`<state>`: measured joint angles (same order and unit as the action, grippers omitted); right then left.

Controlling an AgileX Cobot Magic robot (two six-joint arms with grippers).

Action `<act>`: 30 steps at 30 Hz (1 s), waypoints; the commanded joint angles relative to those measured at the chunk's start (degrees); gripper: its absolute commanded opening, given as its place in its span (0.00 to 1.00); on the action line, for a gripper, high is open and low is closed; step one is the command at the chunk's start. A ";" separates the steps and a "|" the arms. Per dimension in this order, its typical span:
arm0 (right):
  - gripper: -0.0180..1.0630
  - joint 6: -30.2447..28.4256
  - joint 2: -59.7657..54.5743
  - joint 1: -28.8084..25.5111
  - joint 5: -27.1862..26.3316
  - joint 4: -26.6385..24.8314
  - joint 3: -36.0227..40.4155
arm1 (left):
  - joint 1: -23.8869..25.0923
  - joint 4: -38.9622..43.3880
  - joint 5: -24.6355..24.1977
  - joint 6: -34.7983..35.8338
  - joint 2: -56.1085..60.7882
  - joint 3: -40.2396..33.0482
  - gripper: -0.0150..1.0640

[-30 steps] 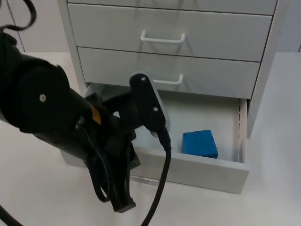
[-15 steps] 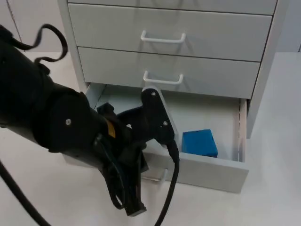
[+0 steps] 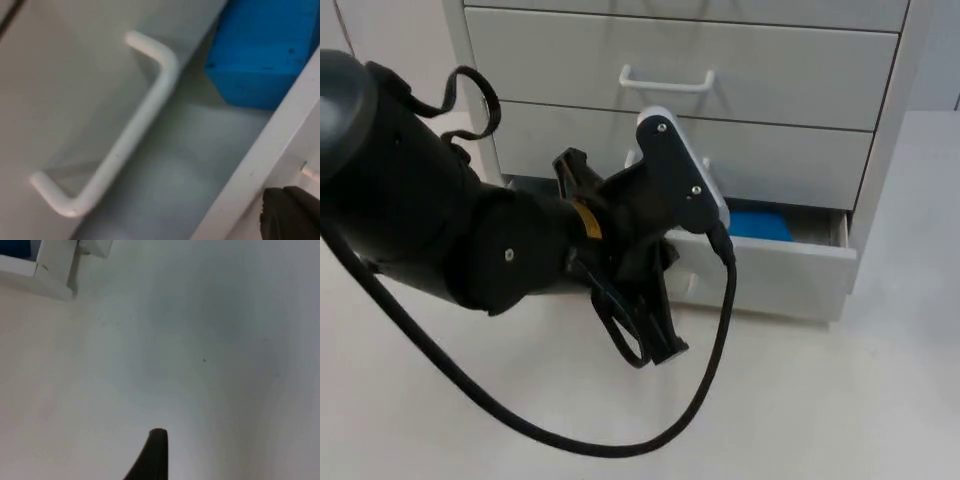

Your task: Open the drawer with the left hand, place the block into the drawer with the right hand, then close the drawer with the left hand.

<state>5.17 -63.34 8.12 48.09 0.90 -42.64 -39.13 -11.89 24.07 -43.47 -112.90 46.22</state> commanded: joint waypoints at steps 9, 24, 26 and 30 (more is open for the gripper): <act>0.78 0.05 0.25 0.10 0.05 -0.18 -0.27 | 2.71 -6.35 6.46 -2.45 -5.68 7.60 0.01; 0.78 0.05 0.25 0.10 0.05 -0.18 -0.27 | 2.87 -7.45 -12.02 -2.52 -5.32 12.32 0.01; 0.78 0.05 0.25 0.10 0.05 -0.18 -0.27 | 1.84 -7.58 -18.76 -1.44 -3.14 12.32 0.01; 0.78 0.05 0.25 0.10 0.05 -0.07 -0.27 | 0.76 -7.58 -26.79 1.79 1.24 12.32 0.01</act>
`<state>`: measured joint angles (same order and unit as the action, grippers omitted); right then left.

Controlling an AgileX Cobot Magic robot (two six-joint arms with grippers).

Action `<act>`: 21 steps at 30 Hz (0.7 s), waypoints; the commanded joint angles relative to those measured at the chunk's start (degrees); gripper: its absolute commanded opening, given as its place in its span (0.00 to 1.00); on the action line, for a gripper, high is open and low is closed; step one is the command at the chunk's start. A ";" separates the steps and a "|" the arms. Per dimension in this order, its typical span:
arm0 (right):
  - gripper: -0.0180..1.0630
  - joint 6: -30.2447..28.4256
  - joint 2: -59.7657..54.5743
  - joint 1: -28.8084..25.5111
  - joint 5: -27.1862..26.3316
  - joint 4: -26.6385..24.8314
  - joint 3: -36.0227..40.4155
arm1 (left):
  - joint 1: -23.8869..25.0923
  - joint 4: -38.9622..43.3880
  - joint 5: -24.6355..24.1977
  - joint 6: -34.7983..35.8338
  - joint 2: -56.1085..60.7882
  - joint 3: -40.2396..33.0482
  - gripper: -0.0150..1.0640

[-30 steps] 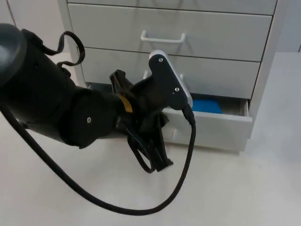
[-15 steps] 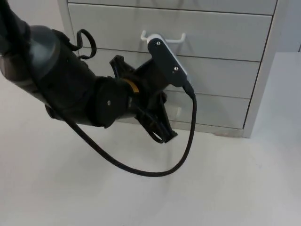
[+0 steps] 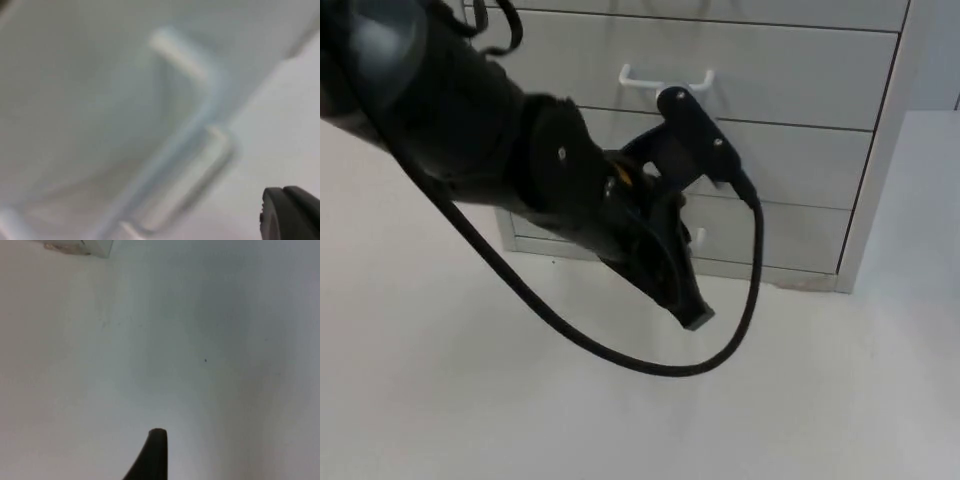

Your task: Open the drawer with the left hand, place the block into the drawer with the right hand, then close the drawer with the left hand.

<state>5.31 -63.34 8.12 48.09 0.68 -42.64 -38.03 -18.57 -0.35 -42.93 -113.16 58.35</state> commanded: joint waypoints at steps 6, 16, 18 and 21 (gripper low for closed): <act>0.78 -0.09 0.25 0.10 0.05 0.62 -0.27 | -0.77 -2.11 -14.22 4.68 8.10 0.18 0.01; 0.78 -0.20 0.25 0.10 0.05 0.62 -0.27 | -0.77 -3.30 -30.35 7.70 16.86 0.18 0.01; 0.78 -0.20 0.25 0.10 0.05 0.62 -0.27 | -0.77 -2.96 -32.68 9.19 19.65 0.18 0.01; 0.78 -0.20 0.25 0.10 0.05 0.62 -0.27 | -0.52 -3.29 -34.60 10.69 22.44 0.18 0.01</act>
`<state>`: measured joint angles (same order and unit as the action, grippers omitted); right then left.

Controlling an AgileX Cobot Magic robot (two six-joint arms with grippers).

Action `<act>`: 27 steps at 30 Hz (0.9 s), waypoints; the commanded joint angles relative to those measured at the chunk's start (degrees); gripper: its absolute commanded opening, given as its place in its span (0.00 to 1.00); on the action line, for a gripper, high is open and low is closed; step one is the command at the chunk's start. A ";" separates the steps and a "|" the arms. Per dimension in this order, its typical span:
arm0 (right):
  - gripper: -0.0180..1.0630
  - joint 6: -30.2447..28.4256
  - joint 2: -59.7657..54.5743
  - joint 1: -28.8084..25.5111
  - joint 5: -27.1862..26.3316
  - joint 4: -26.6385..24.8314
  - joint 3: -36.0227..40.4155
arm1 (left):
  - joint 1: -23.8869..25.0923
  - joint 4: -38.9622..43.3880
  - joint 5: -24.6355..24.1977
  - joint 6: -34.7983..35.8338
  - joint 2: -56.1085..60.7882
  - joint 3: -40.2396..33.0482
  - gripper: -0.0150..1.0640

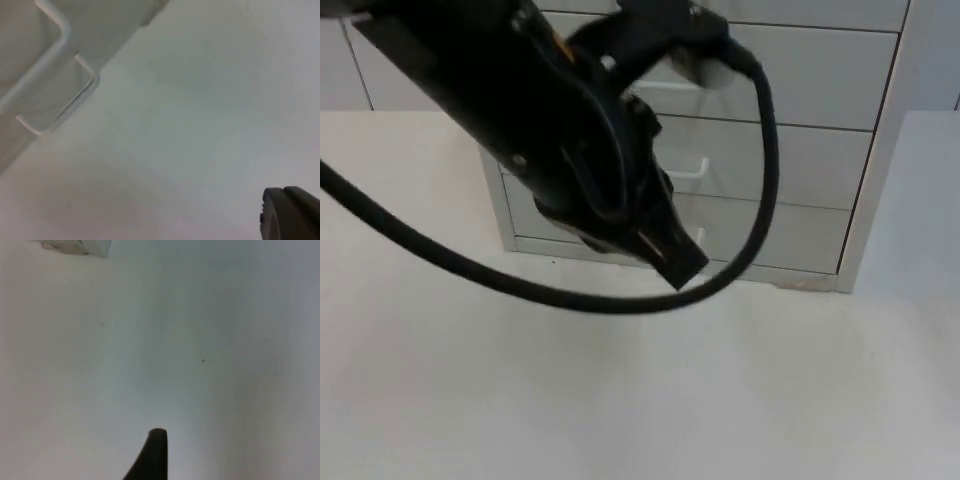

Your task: Open the drawer with the left hand, place the block into the drawer with the right hand, then close the drawer with the left hand.

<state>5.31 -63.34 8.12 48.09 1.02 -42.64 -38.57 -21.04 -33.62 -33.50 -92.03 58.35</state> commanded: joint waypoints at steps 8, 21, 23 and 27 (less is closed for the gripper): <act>0.78 -0.20 0.25 0.10 0.05 0.28 -0.27 | 8.08 -1.03 -5.91 5.26 10.45 0.18 0.01; 0.78 -0.42 0.25 0.10 0.15 0.28 -0.27 | 30.51 -1.28 -12.60 5.35 23.62 0.18 0.01; 0.78 -0.42 0.25 0.10 0.15 0.28 -0.27 | 32.82 -1.50 -13.11 5.51 24.68 0.18 0.01; 0.78 -0.42 0.25 0.10 0.15 0.28 -0.27 | 42.45 -2.67 -13.83 7.84 29.76 0.18 0.01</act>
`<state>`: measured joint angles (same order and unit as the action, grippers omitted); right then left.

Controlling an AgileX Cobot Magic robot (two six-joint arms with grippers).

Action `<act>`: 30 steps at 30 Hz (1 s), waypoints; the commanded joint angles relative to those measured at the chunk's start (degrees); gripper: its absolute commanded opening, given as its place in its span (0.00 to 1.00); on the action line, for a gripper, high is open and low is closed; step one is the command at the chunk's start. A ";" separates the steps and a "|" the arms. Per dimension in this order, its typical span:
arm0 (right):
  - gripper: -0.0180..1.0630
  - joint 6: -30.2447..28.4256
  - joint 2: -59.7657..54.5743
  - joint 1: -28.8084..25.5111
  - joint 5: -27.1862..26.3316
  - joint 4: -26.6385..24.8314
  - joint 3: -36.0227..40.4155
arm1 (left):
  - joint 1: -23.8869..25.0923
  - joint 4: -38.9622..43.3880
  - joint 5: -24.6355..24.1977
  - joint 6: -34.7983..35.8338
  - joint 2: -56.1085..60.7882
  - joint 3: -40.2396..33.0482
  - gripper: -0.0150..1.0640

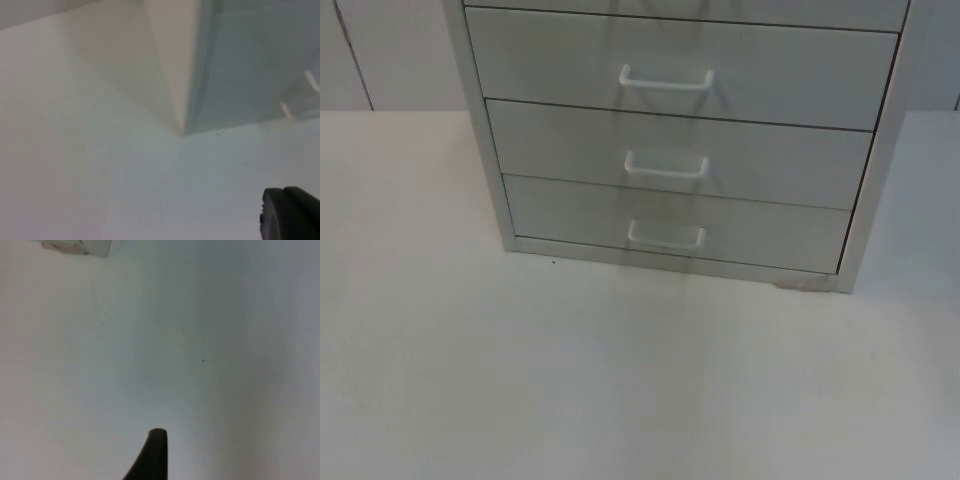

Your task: Open the drawer with the left hand, place the block into the drawer with the right hand, then close the drawer with the left hand.

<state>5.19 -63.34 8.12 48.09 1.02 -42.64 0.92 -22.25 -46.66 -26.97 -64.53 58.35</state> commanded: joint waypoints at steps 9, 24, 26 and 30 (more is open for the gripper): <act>0.78 -0.29 0.25 0.10 0.15 0.13 -0.27 | 7.69 -1.77 -1.82 2.25 12.26 0.18 0.01; 0.78 -5.19 17.53 2.94 -3.44 -1.02 -0.56 | 7.69 3.69 -10.81 6.42 34.96 0.18 0.01; 0.78 -6.32 24.89 6.11 -5.48 -1.02 1.21 | 7.69 5.43 -12.47 8.83 40.49 0.18 0.01; 0.78 -7.00 33.58 9.39 -5.89 0.47 2.75 | 7.69 6.55 -13.20 11.32 46.34 -0.18 0.01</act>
<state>-1.13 -32.42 16.74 43.08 0.53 -40.40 8.43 -16.33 -59.05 -17.28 -19.99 58.35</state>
